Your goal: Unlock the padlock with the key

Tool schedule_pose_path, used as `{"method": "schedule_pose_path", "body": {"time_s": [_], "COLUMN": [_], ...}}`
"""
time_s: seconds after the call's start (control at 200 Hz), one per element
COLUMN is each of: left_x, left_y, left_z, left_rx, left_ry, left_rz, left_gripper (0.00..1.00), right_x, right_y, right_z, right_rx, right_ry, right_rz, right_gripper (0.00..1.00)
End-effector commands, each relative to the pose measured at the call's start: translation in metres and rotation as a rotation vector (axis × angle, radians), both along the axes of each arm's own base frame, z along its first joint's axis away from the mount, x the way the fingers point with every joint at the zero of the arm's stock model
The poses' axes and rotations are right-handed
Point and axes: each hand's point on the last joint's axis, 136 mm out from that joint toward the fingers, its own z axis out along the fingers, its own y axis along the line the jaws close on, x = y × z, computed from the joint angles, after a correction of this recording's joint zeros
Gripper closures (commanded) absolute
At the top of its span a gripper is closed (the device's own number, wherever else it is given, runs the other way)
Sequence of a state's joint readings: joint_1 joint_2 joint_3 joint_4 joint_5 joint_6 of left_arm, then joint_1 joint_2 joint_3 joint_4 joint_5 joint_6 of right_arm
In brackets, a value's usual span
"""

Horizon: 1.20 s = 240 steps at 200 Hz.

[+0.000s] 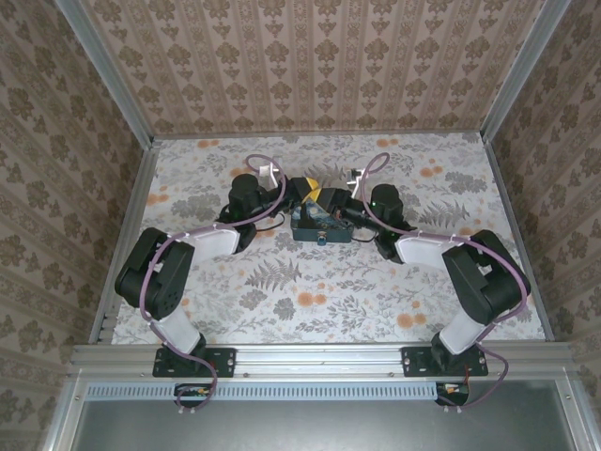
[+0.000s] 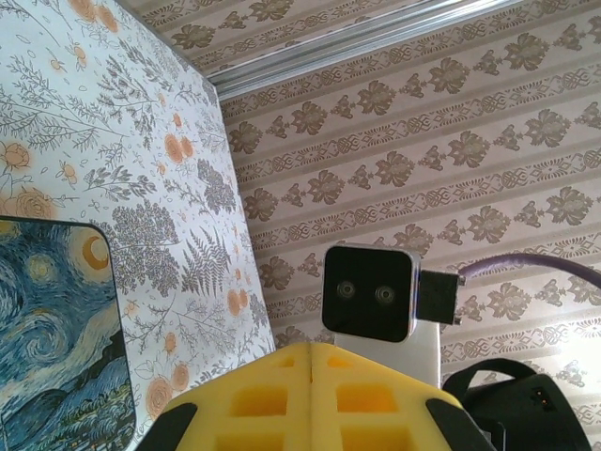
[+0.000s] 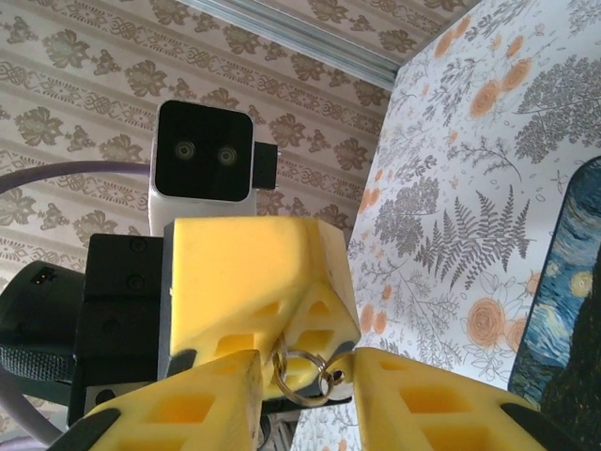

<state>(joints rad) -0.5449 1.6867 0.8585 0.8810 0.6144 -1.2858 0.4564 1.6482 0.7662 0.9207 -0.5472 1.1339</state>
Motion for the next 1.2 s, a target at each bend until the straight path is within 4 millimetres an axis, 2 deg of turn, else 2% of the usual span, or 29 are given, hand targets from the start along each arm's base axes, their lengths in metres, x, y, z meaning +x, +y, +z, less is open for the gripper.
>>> {"method": "schedule_pose_path", "body": {"time_s": [0.0, 0.07, 0.215, 0.25, 0.3, 0.355, 0.47, 0.605, 0.68, 0.73, 0.885, 1.06, 1.195], "left_x": [-0.005, -0.007, -0.006, -0.006, -0.005, -0.003, 0.004, 0.008, 0.005, 0.010, 0.003, -0.005, -0.008], "left_y": [-0.003, -0.004, -0.004, -0.004, -0.004, -0.001, 0.012, 0.037, 0.046, 0.062, 0.073, 0.071, 0.063], "left_z": [0.027, 0.026, 0.023, 0.023, 0.022, 0.022, 0.025, 0.031, 0.032, 0.032, 0.035, 0.023, 0.012], "left_rx": [-0.035, -0.033, -0.025, -0.022, -0.018, -0.015, -0.010, 0.012, 0.034, 0.050, 0.078, 0.127, 0.131], "left_ry": [-0.065, -0.063, -0.057, -0.054, -0.050, -0.042, -0.033, -0.031, -0.028, -0.016, 0.001, 0.101, 0.194], "left_rz": [-0.010, -0.012, -0.008, -0.009, -0.004, 0.007, 0.043, 0.096, 0.111, 0.146, 0.157, 0.132, 0.117], "left_gripper": [1.00, 1.00, 1.00, 1.00, 0.92, 0.75, 0.51, 0.37, 0.31, 0.29, 0.27, 0.27, 0.29], "right_x": [0.003, 0.004, 0.004, 0.005, 0.004, 0.005, 0.005, 0.002, -0.002, -0.004, -0.010, -0.014, -0.018], "right_y": [0.008, 0.009, 0.011, 0.011, 0.010, 0.008, 0.000, -0.006, -0.007, -0.008, -0.012, -0.018, -0.021], "right_z": [0.025, 0.027, 0.032, 0.032, 0.031, 0.028, 0.019, 0.012, 0.009, 0.007, 0.002, -0.002, -0.003], "right_rx": [0.047, 0.051, 0.068, 0.068, 0.067, 0.062, 0.044, 0.026, 0.002, -0.018, -0.103, -0.210, -0.375], "right_ry": [-0.063, -0.064, -0.071, -0.070, -0.069, -0.066, -0.056, -0.059, -0.068, -0.078, -0.125, -0.181, -0.266], "right_rz": [0.026, 0.029, 0.041, 0.041, 0.039, 0.031, 0.008, 0.004, 0.010, 0.012, 0.010, -0.003, -0.023], "right_gripper": [0.73, 0.79, 1.00, 1.00, 1.00, 1.00, 1.00, 1.00, 1.00, 1.00, 1.00, 1.00, 1.00]}}
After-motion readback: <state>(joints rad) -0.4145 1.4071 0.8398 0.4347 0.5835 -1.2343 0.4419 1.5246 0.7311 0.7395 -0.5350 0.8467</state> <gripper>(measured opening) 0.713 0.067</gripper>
